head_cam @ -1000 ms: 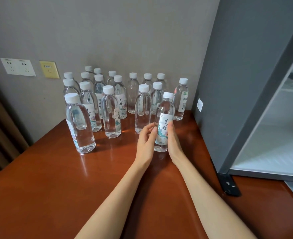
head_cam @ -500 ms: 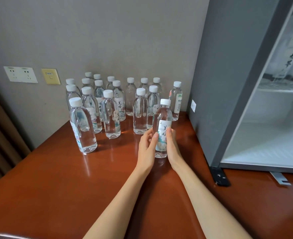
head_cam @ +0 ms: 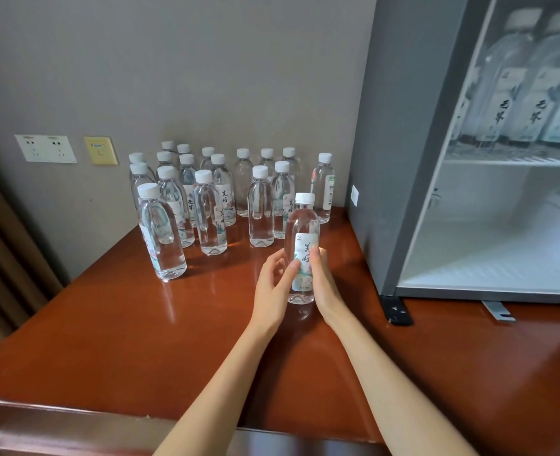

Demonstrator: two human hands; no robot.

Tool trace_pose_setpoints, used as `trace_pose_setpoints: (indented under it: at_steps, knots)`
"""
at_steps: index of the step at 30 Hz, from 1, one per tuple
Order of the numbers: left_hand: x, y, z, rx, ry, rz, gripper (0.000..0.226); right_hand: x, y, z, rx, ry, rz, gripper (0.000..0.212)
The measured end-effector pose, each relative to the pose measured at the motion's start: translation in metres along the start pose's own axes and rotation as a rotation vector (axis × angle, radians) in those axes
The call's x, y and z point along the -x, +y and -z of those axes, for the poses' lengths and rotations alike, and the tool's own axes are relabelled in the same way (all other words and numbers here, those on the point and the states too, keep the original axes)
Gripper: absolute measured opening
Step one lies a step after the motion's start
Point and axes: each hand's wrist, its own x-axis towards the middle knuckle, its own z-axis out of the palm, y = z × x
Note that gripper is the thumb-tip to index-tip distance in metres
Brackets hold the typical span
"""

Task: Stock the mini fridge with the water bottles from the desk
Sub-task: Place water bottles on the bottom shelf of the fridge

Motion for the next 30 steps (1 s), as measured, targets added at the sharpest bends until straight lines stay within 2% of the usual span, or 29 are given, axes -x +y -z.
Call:
trace_pose_setpoints:
  at_steps: [7, 18, 23, 30]
  knots:
    - [0.022, 0.005, -0.003, 0.016, -0.024, -0.055, 0.019, 0.025, -0.002, 0.006, -0.029, -0.009, -0.02, 0.056]
    - [0.058, 0.011, -0.006, 0.064, -0.018, -0.039, 0.025, 0.07, -0.006, 0.018, 0.013, -0.063, 0.012, 0.061]
    - [0.068, 0.015, -0.007, 0.085, -0.018, -0.033, 0.026, 0.087, -0.006, 0.023, 0.008, -0.104, 0.096, 0.049]
    - [0.073, 0.017, -0.008, 0.096, -0.057, -0.028, 0.029, 0.094, -0.007, 0.029, -0.042, -0.091, 0.105, 0.05]
